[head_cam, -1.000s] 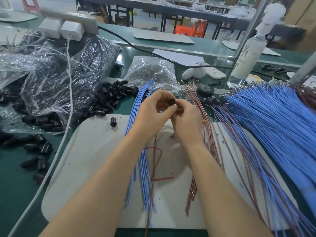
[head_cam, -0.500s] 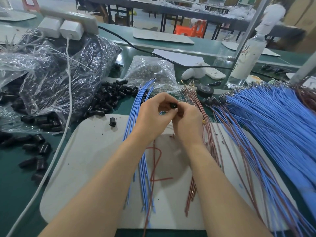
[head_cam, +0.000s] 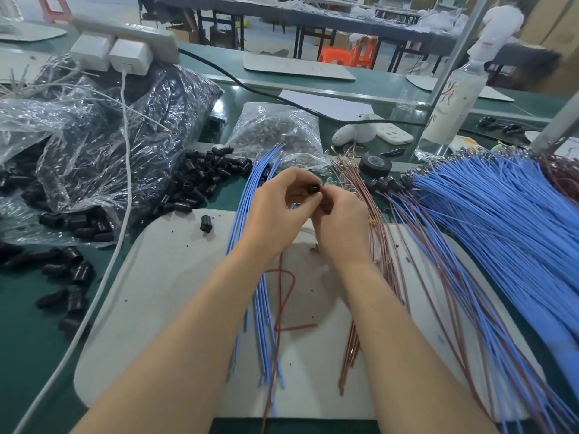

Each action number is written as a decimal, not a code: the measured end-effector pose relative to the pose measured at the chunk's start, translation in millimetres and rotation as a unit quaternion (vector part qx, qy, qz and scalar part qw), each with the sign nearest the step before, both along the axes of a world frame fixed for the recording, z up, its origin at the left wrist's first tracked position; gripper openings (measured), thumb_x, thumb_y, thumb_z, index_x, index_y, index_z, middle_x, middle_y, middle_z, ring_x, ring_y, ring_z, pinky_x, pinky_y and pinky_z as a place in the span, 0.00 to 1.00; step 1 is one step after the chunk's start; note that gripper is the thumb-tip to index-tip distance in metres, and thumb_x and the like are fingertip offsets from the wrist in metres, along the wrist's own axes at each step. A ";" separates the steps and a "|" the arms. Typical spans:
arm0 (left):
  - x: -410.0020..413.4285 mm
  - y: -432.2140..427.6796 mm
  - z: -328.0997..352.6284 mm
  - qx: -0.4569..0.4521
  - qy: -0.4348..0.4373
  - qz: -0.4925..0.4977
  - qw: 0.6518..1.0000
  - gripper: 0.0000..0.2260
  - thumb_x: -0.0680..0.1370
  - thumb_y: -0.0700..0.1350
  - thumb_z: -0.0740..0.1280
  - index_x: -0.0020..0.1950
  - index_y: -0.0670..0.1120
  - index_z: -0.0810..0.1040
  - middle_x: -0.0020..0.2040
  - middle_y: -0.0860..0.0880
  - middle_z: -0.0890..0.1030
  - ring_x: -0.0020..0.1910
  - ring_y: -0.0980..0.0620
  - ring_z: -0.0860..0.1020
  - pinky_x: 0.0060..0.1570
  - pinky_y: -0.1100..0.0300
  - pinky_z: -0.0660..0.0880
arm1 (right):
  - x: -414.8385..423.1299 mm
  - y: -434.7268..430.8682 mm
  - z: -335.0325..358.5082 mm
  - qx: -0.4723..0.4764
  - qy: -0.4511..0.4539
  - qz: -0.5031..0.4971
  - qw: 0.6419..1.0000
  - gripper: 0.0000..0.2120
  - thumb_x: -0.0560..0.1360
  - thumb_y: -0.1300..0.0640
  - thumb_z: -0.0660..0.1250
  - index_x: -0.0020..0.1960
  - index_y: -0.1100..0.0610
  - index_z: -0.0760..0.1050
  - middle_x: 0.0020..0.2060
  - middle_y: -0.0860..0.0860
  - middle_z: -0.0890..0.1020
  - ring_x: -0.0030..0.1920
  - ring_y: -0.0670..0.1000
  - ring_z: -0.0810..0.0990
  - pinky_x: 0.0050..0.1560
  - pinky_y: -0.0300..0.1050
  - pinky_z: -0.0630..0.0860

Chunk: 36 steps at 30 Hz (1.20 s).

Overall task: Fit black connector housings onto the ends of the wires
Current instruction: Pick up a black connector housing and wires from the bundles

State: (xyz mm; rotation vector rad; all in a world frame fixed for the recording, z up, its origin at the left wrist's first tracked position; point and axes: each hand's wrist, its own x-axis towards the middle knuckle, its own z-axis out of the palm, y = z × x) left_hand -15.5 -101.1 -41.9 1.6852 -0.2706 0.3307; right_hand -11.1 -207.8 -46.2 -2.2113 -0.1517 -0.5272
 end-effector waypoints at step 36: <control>-4.6 3.9 -1.9 0.162 -0.062 0.138 0.975 0.10 0.73 0.32 0.62 0.49 0.41 0.80 0.44 0.47 0.83 0.44 0.50 0.81 0.47 0.54 0.77 | -12.1 9.9 13.4 0.024 -0.120 0.069 0.990 0.06 0.71 0.66 0.70 0.47 0.61 0.78 0.43 0.51 0.77 0.40 0.47 0.78 0.45 0.37 0.75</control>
